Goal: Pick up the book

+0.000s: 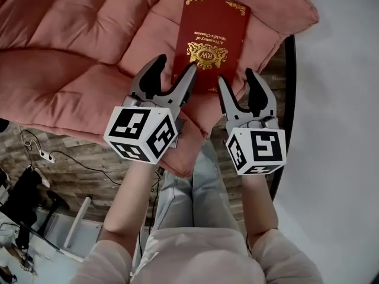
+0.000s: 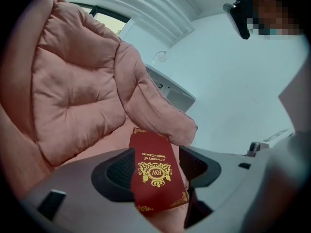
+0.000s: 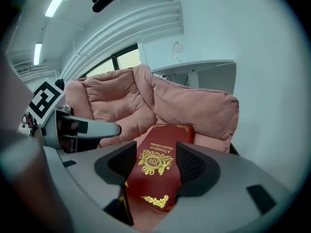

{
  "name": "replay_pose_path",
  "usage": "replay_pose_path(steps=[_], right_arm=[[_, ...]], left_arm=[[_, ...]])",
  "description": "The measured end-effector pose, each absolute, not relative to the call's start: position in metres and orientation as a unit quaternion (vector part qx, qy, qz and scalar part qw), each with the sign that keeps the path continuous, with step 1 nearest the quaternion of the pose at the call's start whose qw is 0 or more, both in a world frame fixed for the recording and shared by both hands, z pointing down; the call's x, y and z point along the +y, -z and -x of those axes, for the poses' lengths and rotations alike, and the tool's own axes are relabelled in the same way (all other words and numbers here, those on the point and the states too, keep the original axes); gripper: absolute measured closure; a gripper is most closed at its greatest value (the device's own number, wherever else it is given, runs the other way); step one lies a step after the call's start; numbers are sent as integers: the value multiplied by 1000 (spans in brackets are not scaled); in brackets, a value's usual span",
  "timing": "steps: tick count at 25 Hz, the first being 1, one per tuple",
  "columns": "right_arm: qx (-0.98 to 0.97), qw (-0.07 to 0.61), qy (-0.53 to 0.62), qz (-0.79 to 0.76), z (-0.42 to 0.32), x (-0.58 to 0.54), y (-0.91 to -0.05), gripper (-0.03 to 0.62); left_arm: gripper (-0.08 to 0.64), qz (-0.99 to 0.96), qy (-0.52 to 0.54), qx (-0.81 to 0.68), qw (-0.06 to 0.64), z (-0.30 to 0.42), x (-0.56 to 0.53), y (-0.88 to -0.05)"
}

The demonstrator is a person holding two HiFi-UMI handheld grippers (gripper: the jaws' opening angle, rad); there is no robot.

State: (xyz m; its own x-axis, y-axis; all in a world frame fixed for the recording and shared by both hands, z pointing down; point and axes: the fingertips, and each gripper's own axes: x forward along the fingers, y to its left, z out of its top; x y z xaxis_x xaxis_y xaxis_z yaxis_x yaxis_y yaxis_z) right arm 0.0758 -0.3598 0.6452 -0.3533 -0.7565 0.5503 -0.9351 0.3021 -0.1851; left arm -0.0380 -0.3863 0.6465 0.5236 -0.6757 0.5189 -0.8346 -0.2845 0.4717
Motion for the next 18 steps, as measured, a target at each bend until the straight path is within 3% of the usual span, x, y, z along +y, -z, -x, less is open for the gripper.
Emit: replay_pose_path(steps=[18], right_arm=[[-761, 200, -272, -553, -80, -369, -706, 316]], left_arm=[[249, -772, -176, -447, 416, 24, -400, -719]])
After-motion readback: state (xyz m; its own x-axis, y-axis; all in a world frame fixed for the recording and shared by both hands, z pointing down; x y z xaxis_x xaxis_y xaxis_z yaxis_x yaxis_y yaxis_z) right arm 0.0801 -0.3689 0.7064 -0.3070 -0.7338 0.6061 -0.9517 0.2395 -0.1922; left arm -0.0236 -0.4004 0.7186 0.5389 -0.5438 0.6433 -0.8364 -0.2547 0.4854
